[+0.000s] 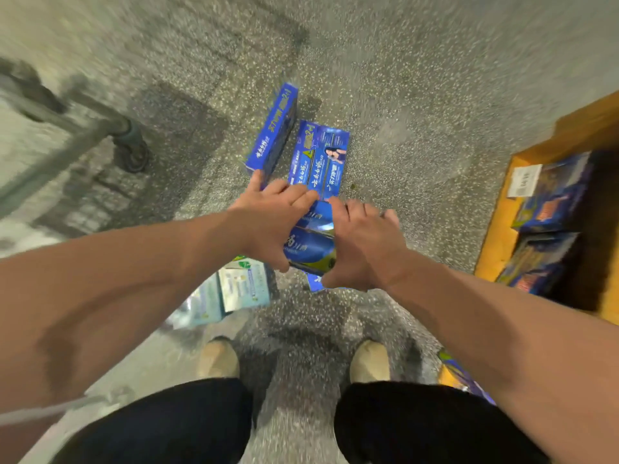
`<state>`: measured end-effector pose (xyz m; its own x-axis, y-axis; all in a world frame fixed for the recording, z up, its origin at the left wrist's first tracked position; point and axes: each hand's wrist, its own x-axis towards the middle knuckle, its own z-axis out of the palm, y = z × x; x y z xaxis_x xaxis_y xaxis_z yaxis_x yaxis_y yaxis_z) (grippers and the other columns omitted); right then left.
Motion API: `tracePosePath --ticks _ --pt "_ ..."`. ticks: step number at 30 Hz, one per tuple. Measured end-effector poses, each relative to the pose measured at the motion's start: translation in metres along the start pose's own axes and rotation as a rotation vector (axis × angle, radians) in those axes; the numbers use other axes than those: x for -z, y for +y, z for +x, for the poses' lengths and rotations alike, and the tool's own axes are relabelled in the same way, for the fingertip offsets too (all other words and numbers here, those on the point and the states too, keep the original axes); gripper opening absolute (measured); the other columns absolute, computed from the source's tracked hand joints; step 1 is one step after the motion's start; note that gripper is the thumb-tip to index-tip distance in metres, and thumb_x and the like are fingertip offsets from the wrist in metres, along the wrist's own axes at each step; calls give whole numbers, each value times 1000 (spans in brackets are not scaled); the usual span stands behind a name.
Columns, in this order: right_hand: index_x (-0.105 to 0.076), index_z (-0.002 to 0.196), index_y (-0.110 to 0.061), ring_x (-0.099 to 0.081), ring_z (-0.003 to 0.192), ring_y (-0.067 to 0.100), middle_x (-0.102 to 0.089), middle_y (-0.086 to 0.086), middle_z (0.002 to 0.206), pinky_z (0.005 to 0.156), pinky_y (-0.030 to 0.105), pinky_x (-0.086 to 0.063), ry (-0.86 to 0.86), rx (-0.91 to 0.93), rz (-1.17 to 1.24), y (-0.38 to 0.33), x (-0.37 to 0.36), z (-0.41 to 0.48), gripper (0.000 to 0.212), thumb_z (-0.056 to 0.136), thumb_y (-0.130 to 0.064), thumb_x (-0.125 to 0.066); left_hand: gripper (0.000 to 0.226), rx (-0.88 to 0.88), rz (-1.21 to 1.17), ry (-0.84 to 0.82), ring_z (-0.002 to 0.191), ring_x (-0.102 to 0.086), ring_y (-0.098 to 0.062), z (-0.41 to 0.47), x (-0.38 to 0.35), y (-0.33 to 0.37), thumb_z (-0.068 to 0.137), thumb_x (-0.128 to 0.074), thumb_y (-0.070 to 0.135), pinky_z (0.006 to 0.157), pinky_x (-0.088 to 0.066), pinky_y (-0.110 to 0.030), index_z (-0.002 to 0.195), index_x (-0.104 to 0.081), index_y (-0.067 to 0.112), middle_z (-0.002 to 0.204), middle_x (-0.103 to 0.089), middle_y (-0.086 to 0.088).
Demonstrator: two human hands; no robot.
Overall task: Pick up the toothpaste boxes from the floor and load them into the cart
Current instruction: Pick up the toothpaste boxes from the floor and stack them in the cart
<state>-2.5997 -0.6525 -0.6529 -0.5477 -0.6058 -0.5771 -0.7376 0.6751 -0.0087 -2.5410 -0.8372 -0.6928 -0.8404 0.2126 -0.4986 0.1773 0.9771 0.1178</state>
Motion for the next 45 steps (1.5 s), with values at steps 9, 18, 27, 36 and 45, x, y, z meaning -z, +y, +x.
tracePosePath --ticks 9,18,27,36,45 --pt "-12 155 -14 -41 129 27 -39 6 142 103 50 -37 144 79 -48 -79 304 -166 134 54 -76 -73 132 91 4 118 141 -31 -27 -228 282 -27 52 -70 74 119 -17 -59 157 -14 15 156 -29 -3" --pt "-12 156 -14 -47 126 29 -43 7 140 100 50 -40 408 200 -134 -186 519 -250 138 48 -77 -69 121 245 160 315 128 -48 -26 -429 470 -91 50 -62 77 108 -37 -43 149 -29 16 141 -45 -3" --pt "-12 154 -15 -43 126 30 -41 7 140 99 52 -39 546 528 -145 -321 597 -259 132 50 -76 -67 134 581 221 274 134 -42 -24 -605 503 -136 46 -71 79 110 -36 -38 154 -23 15 150 -38 -3" --pt "-6 157 -15 -38 133 31 -36 9 146 105 57 -34 497 633 -173 -487 587 -239 137 51 -76 -68 137 716 185 208 134 -42 -23 -726 425 -207 48 -64 85 112 -37 -43 156 -18 16 150 -37 -2" --pt "-2 157 -15 -34 136 30 -33 9 148 108 57 -32 338 416 -95 -637 515 -179 138 53 -71 -72 133 520 155 128 129 -46 -24 -766 299 -343 46 -73 74 109 -38 -41 153 -22 15 144 -40 -3"
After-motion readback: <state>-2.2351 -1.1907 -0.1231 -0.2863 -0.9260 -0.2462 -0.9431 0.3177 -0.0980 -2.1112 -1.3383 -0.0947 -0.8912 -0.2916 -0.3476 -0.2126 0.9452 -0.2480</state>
